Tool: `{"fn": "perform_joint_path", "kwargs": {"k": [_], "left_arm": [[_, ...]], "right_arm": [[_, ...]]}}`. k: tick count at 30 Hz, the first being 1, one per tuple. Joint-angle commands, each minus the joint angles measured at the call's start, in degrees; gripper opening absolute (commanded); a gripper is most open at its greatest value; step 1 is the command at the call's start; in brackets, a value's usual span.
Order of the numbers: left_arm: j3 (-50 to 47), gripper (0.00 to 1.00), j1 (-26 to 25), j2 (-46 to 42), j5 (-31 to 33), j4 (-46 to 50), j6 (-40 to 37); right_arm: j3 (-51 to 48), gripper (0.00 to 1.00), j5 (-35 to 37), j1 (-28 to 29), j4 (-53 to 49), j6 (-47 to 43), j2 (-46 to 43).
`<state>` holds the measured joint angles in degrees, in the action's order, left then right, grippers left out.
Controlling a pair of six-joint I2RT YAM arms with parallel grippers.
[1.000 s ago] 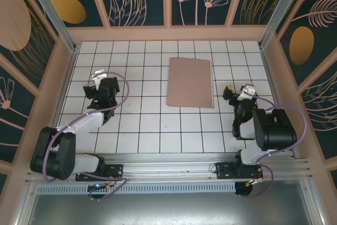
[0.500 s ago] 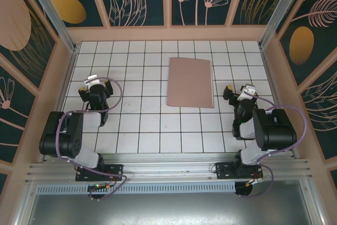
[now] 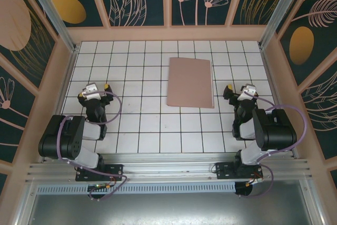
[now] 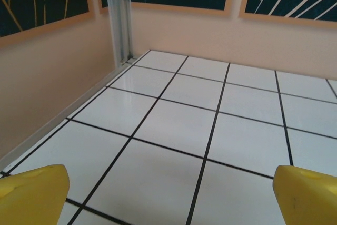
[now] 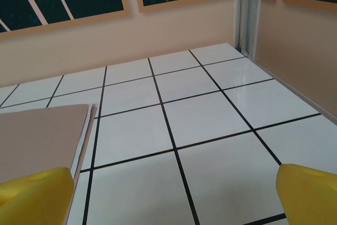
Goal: Put the files into the folder
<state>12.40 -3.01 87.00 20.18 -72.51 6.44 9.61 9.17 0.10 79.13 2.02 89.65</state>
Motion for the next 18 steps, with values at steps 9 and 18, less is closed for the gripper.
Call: {"fn": "perform_joint_path", "kwargs": {"k": [9,18], "left_arm": [[-0.01,0.99,0.64,-0.06,-1.16,-2.47,-0.12],[-0.01,0.99,0.63,0.02,-1.07,-2.55,-0.11]], "right_arm": [[0.99,0.99,1.28,0.26,0.87,-0.14,0.16],[1.17,0.99,1.29,0.67,0.78,-0.74,0.26]]}}
